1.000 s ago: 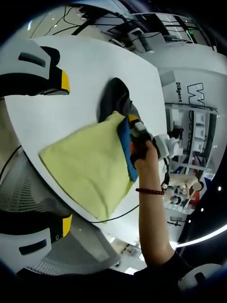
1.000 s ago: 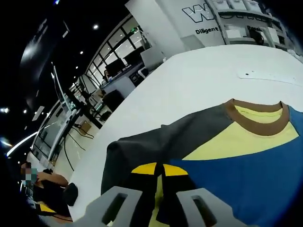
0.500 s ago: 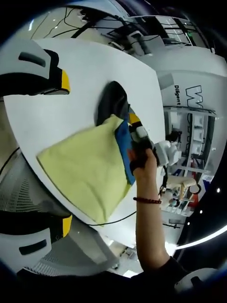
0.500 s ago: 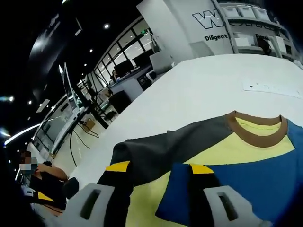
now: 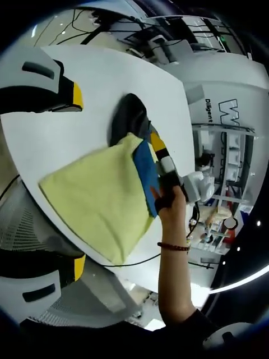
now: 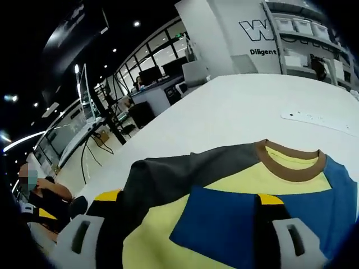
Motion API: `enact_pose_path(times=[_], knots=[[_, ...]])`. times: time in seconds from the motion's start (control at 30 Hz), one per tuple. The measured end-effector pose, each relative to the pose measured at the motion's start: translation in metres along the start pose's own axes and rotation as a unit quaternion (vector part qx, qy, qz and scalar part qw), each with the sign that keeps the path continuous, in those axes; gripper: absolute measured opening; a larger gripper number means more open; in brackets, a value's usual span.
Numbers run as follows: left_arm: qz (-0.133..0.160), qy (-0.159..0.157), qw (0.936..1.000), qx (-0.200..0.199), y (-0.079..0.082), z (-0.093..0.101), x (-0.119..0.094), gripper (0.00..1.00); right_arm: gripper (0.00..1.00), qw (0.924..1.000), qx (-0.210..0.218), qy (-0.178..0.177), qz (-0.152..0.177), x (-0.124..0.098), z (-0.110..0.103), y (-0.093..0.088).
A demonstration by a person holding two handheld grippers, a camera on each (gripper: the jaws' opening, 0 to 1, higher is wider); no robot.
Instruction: Fold the garment on the visible template until the final outline fits inside the template.
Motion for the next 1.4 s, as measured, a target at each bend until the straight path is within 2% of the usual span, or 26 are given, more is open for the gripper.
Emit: enact_pose_path(times=[0.63,1.03,1.4], knots=[[0.002,0.002,1.0000,0.001,0.003,0.005,0.005,0.99,0.93,0.9983,0.016,-0.057,0.002,-0.040,0.050,-0.009],[0.008,0.008,0.9999,-0.001,0.009,0.005,0.010,0.99,0.91,0.9958,0.020,-0.089,-0.002,-0.073,0.086,-0.021],[0.002,0.008,1.0000,0.000,0.010,0.007,0.013,0.99,0.83,0.9931,0.019,-0.115,-0.011,-0.099,0.113,-0.034]])
Point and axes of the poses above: the point that each gripper's makers call its tool centre point, and the gripper's own axes: x roughly forward along the fingers, z roughly to its right, y roughly out of its top, the point moved 10 cm from there along -x, roughly backward along the fingers, and after that the axes turned 4 degrees about -y, right-handed, at the moved point
